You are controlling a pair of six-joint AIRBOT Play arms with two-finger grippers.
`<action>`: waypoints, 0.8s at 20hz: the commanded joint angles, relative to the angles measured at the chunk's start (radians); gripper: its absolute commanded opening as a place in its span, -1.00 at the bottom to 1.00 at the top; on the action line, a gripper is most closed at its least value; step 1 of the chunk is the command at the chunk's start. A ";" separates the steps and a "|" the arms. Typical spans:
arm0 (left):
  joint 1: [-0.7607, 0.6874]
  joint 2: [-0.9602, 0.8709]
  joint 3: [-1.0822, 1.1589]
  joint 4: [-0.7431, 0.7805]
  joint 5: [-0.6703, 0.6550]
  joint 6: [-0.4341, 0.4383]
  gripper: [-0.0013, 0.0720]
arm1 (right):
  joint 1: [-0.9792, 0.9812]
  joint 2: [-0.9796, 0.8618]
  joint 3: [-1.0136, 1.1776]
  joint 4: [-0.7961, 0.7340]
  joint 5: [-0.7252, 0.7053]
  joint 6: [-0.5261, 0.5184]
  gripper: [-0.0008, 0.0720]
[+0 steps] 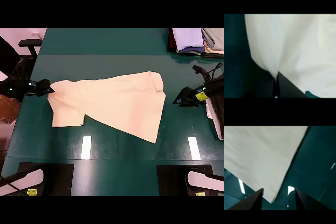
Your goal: Fold the shirts.
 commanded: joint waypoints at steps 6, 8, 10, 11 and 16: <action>-0.008 0.155 0.001 0.049 -0.135 0.020 -0.90 | -0.013 0.098 -0.232 -0.051 -0.099 0.035 0.27; -0.008 0.155 0.001 0.046 -0.135 0.020 -0.90 | -0.011 0.172 -0.396 -0.014 -0.168 0.048 0.40; -0.008 0.155 0.001 0.042 -0.133 0.019 -0.90 | -0.005 0.224 -0.539 0.091 -0.217 0.047 0.68; -0.008 0.155 0.001 0.042 -0.134 0.020 -0.90 | 0.011 0.246 -0.601 0.126 -0.246 0.047 0.67; -0.008 0.155 0.001 0.042 -0.134 0.020 -0.90 | 0.193 0.259 -0.756 0.230 -0.382 0.055 0.59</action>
